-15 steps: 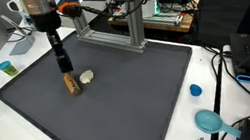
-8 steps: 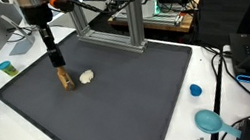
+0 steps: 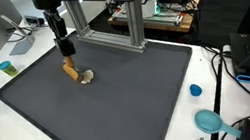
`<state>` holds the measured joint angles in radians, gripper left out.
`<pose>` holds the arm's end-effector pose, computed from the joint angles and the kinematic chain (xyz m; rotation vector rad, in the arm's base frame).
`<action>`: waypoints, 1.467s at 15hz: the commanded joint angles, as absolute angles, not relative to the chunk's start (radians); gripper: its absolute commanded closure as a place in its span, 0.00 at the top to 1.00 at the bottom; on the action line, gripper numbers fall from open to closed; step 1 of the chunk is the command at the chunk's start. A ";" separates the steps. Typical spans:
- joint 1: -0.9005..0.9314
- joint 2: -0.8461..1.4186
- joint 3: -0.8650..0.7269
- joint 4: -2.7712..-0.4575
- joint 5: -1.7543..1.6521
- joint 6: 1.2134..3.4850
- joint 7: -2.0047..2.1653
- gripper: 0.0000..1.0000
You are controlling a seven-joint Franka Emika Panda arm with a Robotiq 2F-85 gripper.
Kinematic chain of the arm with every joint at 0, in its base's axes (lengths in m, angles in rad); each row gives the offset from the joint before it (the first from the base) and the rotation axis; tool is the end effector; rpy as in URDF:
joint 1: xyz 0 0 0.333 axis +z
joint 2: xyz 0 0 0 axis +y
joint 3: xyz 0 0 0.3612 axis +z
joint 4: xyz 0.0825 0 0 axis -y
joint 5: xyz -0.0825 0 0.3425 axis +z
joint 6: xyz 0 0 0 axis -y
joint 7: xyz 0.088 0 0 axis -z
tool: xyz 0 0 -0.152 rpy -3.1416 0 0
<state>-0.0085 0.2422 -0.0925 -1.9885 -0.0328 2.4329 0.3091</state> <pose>0.6017 -0.0592 0.3885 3.0442 -0.5893 0.3215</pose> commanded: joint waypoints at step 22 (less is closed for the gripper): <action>0.024 0.266 -0.069 -2.035 -0.122 2.296 0.201 0.22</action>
<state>0.0237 0.2595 -0.0652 -2.0321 -0.0926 2.3695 0.1980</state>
